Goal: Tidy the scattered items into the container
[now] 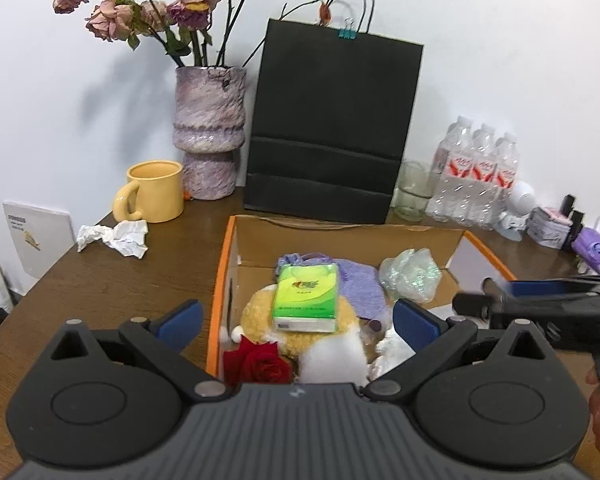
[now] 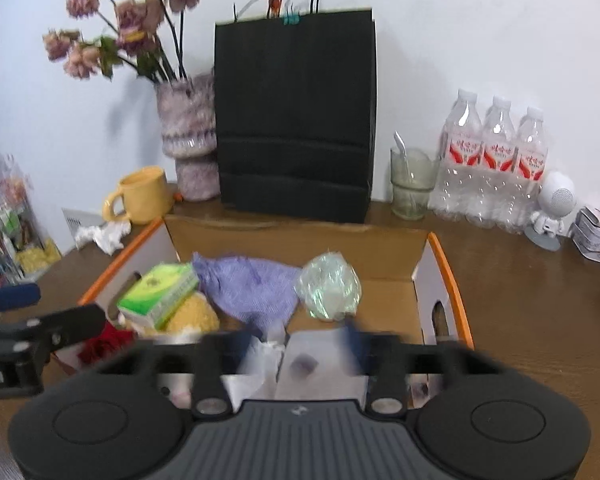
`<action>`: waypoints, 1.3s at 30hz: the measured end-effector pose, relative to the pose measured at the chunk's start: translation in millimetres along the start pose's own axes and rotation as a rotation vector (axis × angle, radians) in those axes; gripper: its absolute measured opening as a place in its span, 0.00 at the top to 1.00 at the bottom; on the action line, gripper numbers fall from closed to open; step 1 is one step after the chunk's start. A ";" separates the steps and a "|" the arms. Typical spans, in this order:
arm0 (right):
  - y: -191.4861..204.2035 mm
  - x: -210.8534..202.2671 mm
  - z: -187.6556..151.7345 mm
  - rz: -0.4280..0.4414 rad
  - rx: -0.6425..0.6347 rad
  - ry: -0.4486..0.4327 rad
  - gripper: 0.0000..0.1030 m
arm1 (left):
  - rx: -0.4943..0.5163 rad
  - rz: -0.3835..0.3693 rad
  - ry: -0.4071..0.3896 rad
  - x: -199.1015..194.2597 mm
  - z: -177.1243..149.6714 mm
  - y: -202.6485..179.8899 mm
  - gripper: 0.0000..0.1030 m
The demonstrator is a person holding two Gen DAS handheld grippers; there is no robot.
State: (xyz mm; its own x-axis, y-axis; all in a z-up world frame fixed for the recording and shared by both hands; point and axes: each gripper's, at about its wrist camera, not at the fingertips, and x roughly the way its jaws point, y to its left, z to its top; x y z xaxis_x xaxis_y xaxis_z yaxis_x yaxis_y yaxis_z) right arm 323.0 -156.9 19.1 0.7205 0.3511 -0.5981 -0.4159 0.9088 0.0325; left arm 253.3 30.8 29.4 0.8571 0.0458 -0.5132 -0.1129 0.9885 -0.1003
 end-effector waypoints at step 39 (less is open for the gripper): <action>-0.9 -120.6 -32.0 0.009 0.047 -0.042 0.00 | 0.066 -0.022 -0.014 -88.4 -0.7 -31.3 0.00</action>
State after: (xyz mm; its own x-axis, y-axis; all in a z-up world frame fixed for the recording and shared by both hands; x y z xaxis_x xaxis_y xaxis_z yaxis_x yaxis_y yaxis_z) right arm 218.7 -207.2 65.5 0.7396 0.3675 -0.5639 -0.3965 0.9149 0.0762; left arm 180.7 -4.4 77.3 0.8660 0.0255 -0.4994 -0.0608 0.9967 -0.0545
